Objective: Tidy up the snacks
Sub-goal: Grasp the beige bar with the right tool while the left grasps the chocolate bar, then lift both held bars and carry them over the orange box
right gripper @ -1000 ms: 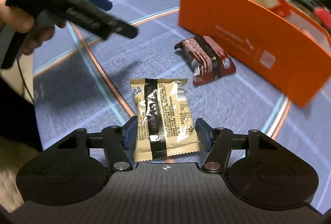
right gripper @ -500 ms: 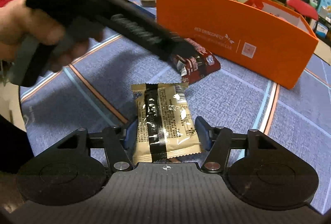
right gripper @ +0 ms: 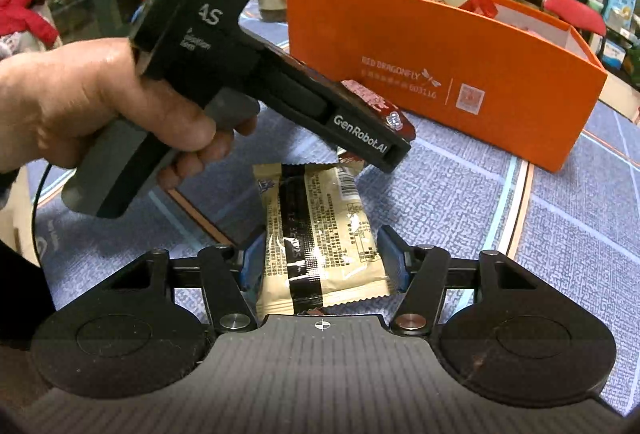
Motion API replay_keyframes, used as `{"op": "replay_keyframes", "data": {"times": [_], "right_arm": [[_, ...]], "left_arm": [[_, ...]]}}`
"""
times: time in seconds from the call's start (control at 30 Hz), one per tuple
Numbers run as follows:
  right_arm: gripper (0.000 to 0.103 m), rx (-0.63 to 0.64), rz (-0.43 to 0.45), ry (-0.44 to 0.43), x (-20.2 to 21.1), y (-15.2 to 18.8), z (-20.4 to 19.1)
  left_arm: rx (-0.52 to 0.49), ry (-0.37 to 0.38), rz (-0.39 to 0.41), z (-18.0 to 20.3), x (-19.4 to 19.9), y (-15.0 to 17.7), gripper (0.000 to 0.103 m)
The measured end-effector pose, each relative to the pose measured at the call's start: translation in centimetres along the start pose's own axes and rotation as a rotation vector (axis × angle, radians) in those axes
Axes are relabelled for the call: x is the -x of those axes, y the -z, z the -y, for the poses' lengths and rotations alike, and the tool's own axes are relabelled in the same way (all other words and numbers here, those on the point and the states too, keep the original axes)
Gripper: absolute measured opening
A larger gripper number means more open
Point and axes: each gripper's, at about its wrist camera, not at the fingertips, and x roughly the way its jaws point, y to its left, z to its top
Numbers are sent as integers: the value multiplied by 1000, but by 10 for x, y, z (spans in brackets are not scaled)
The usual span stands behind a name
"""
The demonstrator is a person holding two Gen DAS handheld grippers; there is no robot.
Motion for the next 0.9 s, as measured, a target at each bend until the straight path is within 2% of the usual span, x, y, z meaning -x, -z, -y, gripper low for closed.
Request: {"op": "replay_keyframes", "data": {"times": [0.07,0.2,0.27,0.37,0.5,0.67,0.9], "right_arm": [[55,4,5,4,0,1,-2],[54,7,9,6,-3,-1,-3],[34,18,1,0,-2,-4,-5],[33,38,-20,3,1,-5,-8],[33,45,-27,22,9,-1,-5],[33,39,-8,97,28,0,4],[34,-61,115,224,77,-21,13]], "left_arm": [[2,1,0,0,3,1,59],[-2,10,-10,-2,7,1,54],[5,16,-13,-3,10,3,52],[22,12,-15,-7,15,5,51],[23,-2,26,-10,32,4,51],[37,-65,57,-11,67,-1,51],[75,-140,64,-9,107,-4,51]]}}
